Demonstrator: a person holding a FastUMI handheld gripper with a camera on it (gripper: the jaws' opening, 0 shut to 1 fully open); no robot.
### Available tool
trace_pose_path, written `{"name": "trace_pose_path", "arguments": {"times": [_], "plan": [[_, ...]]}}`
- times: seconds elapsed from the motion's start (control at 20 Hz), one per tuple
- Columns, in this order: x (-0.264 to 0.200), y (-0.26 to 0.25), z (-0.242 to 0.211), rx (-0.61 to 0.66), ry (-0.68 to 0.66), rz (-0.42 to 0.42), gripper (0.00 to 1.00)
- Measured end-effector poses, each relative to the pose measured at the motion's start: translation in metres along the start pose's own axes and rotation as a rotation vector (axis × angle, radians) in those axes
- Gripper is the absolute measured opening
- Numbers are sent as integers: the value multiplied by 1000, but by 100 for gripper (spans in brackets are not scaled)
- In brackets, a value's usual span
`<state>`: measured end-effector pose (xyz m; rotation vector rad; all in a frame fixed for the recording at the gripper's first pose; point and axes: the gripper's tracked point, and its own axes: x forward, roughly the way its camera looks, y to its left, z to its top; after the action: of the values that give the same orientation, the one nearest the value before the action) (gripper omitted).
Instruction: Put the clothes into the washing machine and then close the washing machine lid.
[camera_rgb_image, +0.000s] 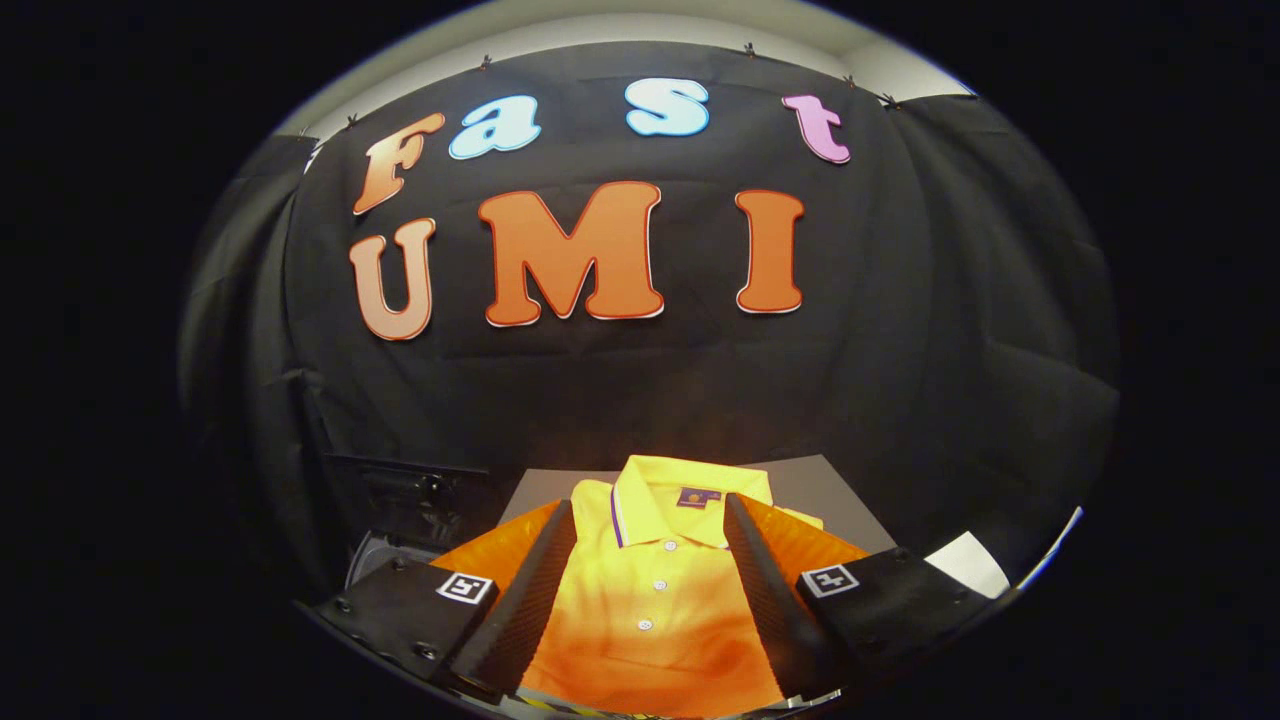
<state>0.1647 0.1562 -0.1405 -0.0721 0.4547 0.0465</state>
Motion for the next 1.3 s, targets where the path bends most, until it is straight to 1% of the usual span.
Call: {"name": "trace_pose_path", "arguments": {"times": [0.1, 0.25, 0.3, 0.45, 0.5, 0.55, 0.6, 0.75, 0.9, 0.95, 1.05, 1.2, 1.3], "plan": [[8, -6, -14, 2, 57, -26, 96], [22, -5, -42, -4, 160, -39, 96], [28, -6, -55, -15, 212, -44, 96], [46, -4, -89, 4, 304, -81, 97], [48, -8, -96, 4, 318, -105, 97], [51, -7, -100, 1, 306, -124, 97], [52, -7, -98, -7, 286, -138, 98], [53, -9, -99, -4, 291, -167, 99], [51, -8, -101, -24, 338, -159, 97], [51, -8, -102, -30, 353, -158, 94], [52, -5, -103, -31, 358, -125, 88], [52, -16, -102, -28, 344, -113, 51], [52, -16, -102, -26, 338, -102, 36]]}}
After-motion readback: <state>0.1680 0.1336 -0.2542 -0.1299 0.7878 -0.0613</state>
